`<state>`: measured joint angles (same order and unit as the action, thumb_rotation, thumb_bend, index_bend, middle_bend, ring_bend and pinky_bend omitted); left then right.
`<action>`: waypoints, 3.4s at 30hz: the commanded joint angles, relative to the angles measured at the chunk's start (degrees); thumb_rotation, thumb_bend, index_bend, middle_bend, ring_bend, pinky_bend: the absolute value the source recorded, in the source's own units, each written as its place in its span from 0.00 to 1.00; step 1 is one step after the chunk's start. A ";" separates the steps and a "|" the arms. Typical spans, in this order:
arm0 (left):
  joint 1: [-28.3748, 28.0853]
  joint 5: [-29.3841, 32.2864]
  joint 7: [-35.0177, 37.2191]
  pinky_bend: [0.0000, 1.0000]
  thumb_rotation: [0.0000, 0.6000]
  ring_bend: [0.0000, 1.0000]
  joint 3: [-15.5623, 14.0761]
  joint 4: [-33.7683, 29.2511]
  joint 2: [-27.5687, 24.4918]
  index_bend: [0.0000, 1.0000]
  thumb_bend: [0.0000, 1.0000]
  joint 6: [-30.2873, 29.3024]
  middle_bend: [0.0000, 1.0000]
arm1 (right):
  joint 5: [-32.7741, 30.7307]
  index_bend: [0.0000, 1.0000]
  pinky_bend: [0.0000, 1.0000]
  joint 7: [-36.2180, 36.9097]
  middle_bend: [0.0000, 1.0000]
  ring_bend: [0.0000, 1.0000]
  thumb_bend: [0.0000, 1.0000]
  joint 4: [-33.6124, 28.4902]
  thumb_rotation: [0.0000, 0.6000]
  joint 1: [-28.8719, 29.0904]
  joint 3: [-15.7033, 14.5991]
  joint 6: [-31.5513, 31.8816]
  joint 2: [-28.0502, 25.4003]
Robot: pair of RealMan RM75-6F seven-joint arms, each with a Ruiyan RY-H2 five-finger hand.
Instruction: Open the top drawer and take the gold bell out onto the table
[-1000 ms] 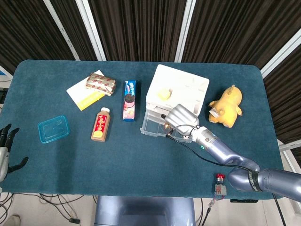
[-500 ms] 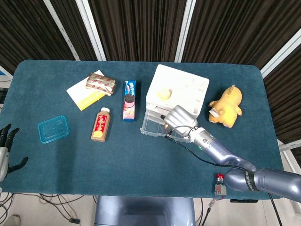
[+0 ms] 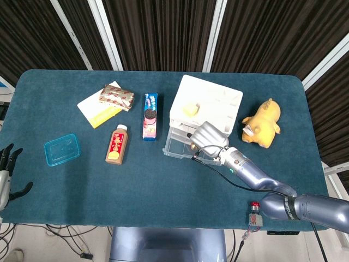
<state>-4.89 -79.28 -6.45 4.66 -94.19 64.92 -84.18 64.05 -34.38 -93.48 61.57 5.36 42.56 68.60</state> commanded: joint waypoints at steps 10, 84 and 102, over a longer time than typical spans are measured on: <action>-0.06 0.09 0.16 0.00 1.00 0.00 0.03 0.00 -0.02 0.10 0.19 0.14 0.00 | -0.68 0.44 1.00 -0.27 1.00 1.00 0.19 0.28 1.00 0.64 -0.17 -0.71 0.50; -0.22 1.01 -0.24 0.00 1.00 0.00 0.03 -0.60 -0.40 0.10 0.19 0.89 0.00 | -4.86 0.40 1.00 -2.87 1.00 1.00 0.19 -2.41 1.00 2.75 -0.77 0.87 0.42; -0.24 0.94 -0.27 0.00 1.00 0.00 0.01 -0.56 -0.40 0.10 0.19 0.83 0.00 | -5.75 0.40 1.00 -2.52 1.00 1.00 0.19 -1.77 1.00 3.32 -1.23 -0.35 0.34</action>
<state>-5.13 -78.34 -6.71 4.67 -94.75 64.52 -83.35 58.28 -36.88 -95.24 64.86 4.14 42.21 68.96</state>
